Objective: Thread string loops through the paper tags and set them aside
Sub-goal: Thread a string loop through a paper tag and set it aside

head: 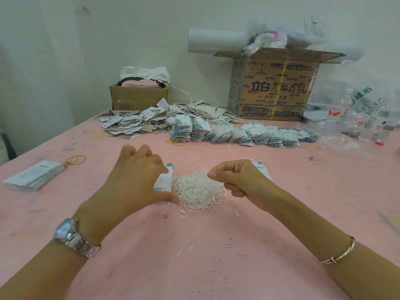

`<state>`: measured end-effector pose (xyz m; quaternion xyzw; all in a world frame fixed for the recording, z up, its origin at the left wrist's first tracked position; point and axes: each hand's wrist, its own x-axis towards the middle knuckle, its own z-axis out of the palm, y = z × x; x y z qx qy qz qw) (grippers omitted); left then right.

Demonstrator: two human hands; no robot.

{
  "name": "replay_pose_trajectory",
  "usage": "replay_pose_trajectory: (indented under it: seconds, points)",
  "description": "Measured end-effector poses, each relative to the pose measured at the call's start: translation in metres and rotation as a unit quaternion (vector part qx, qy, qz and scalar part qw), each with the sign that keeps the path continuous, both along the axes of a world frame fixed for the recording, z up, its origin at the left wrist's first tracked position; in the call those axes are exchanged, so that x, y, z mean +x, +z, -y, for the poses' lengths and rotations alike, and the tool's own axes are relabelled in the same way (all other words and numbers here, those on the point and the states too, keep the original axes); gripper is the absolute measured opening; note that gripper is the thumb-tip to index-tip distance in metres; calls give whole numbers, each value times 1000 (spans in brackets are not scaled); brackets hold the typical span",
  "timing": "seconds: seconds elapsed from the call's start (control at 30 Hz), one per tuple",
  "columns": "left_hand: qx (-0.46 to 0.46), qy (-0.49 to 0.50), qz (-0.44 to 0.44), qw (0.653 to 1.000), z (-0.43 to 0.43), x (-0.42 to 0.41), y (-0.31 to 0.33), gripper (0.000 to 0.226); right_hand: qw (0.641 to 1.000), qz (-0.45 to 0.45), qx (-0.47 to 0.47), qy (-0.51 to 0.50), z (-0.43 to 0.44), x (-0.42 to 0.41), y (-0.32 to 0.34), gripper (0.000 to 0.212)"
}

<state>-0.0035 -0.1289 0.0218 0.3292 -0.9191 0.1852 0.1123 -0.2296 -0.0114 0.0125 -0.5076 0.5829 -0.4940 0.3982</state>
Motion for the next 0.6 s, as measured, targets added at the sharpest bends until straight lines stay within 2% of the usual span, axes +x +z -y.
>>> replay_pose_trajectory:
  seconds: [0.03,0.1,0.2,0.27,0.5,0.6]
  points:
    - [20,3,18,1000,2,1,-2,112,1000,-2,2,-1,0,0,-1,10]
    - [36,1,50,998,3,2,-3,93,1000,-3,6,-2,1,1,-3,8]
    - [16,1,83,996,1,2,-2,62,1000,-7,11,-3,1,1,-4,9]
    - [10,6,81,997,3,1,1,50,1000,-8,14,-3,2,1,-4,9]
    - [23,5,53,998,7,1,1,47,1000,-8,15,-2,2,1,-6,7]
    - [27,-9,30,999,6,2,0,39,1000,-9,15,0,2,2,-6,9]
